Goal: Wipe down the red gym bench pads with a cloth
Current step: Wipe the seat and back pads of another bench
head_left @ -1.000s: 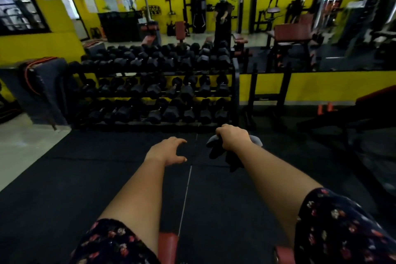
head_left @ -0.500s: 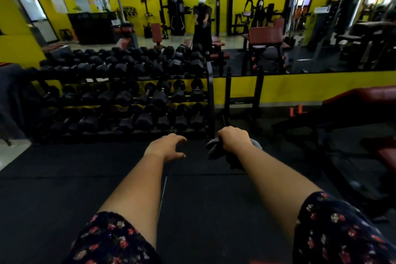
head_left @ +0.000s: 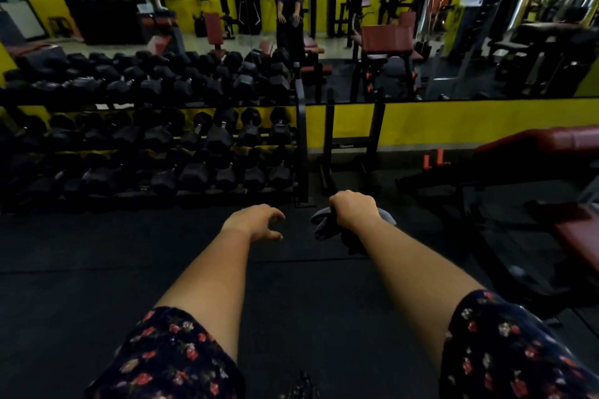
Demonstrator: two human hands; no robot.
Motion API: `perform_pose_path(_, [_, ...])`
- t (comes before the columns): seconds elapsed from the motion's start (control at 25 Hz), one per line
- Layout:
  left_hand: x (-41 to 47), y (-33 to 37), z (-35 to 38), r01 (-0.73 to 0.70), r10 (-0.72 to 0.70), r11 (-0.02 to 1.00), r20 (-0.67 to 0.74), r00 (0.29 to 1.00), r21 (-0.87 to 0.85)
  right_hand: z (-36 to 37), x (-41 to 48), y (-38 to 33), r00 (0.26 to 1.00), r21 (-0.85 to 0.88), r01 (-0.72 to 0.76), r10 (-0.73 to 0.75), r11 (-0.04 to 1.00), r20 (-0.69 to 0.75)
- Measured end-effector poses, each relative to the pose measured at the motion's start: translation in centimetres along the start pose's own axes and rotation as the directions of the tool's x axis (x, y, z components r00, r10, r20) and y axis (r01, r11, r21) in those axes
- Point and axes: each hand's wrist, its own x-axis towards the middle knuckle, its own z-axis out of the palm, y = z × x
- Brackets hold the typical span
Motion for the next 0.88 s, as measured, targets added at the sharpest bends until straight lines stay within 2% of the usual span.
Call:
perform_pose_path(0.24, [7.9,-5.4,-1.1,0.005,-0.004,0.999,0.028,1.0,-0.043,1.2,10.4,-1.2,0.998,-0.023,-0.003,0.004,1.0,0.056])
perform_pose_path(0.64, [18.7,-18.5,-4.5,0.092,-0.083,0.99,0.083,0.993,-0.104,0.7,29.6,-9.0,0.991,-0.03,0.102,-0.099,0.994,0.084])
perform_pose_path(0.88, [21.8,-27.2,-7.4,0.216,-0.212,0.967,0.048,0.976,-0.131,1.0,39.0,-14.8,0.97,-0.033,0.225,-0.22,0.974,0.105])
